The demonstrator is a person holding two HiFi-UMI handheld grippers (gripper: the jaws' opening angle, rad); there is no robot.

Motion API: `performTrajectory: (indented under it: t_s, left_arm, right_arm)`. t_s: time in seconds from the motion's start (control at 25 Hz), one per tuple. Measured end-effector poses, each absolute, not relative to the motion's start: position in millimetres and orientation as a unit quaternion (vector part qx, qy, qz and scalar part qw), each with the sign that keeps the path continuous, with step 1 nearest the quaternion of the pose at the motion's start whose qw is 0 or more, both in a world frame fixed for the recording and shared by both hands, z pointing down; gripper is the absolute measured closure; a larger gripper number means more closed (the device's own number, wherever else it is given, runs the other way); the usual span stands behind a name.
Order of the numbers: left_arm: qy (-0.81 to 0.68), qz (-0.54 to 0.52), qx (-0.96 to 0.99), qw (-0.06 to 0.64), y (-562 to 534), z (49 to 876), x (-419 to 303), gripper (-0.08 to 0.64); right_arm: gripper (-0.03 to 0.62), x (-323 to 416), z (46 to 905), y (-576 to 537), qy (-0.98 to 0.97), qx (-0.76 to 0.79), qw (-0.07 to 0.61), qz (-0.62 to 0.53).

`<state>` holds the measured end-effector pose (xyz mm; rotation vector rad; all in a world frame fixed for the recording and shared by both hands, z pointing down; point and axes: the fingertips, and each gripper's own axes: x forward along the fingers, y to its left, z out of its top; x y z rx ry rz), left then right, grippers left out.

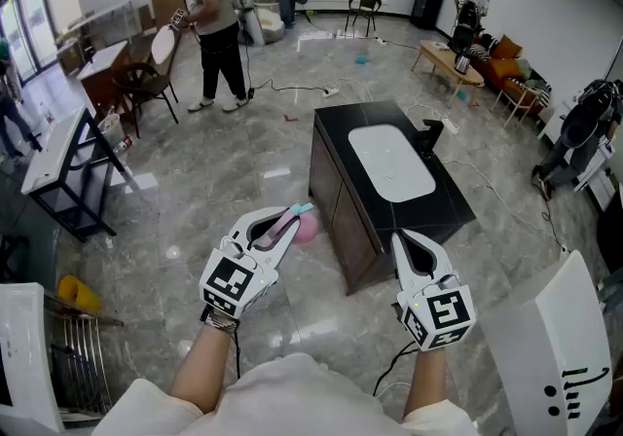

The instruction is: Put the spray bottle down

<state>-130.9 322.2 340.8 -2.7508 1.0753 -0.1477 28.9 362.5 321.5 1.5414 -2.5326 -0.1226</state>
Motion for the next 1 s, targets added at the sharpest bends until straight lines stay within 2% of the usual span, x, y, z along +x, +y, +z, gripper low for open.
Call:
performTrajectory:
  t_s: [0.4, 1.0]
  left_arm:
    - [0.365, -0.046, -0.926, 0.090, 322, 338, -135, 0.488]
    - [0.363, -0.039, -0.928, 0.080, 323, 346, -174, 0.488]
  right_arm:
    - [0.586, 28, 315, 363, -0.854, 0.516, 0.062, -0.030]
    - [0.586, -5, 319, 367, -0.851, 0.520, 0.074, -0.028]
